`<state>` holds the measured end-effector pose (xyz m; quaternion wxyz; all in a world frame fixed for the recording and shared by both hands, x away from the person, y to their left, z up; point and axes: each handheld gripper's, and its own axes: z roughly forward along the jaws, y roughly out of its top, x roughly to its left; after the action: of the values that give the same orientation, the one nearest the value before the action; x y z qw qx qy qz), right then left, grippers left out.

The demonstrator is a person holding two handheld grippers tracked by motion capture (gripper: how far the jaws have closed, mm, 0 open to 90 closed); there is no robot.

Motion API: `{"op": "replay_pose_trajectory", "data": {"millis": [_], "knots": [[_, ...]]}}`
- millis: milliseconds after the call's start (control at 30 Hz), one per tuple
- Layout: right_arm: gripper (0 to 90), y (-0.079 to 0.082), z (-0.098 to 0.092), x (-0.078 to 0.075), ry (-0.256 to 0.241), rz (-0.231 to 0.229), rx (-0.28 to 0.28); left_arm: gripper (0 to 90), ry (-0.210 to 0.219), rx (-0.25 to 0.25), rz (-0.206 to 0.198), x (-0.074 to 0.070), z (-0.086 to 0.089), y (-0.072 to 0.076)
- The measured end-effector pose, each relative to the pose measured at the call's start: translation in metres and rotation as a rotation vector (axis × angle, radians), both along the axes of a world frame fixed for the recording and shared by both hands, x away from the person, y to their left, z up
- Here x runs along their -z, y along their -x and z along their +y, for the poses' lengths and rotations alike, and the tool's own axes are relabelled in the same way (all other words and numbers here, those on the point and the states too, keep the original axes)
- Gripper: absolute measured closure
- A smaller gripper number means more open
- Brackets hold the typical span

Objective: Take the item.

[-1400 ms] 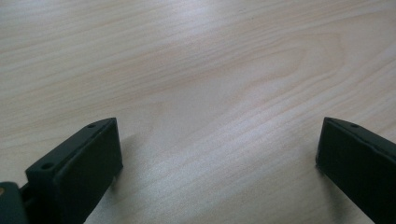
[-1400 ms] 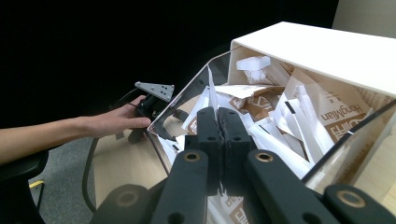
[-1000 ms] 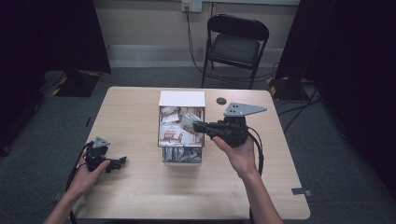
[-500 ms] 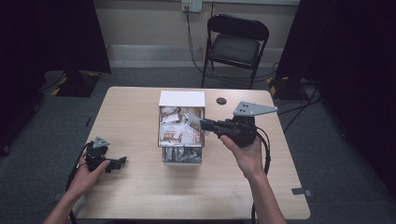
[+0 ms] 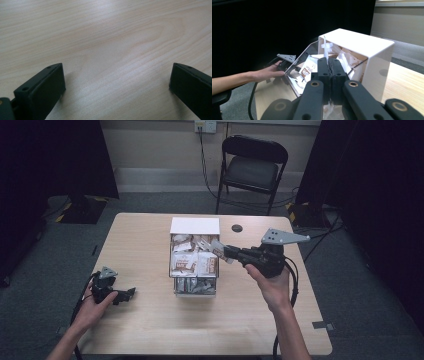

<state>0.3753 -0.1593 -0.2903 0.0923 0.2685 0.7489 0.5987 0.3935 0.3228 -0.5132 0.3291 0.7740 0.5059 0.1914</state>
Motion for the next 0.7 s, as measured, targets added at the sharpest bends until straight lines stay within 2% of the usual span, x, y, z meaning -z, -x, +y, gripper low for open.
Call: {"op": "replay_pose_trajectory", "data": {"millis": [267,700], "knots": [[88.8,0.000,-0.011,-0.001,-0.009,-0.001,0.023,0.0,0.000,0.000,0.000,0.000,0.000,0.000],[88.8,-0.005,-0.026,0.004,-0.001,0.007,0.071,0.0,-0.006,0.001,0.000,0.000,0.000,0.000]]}}
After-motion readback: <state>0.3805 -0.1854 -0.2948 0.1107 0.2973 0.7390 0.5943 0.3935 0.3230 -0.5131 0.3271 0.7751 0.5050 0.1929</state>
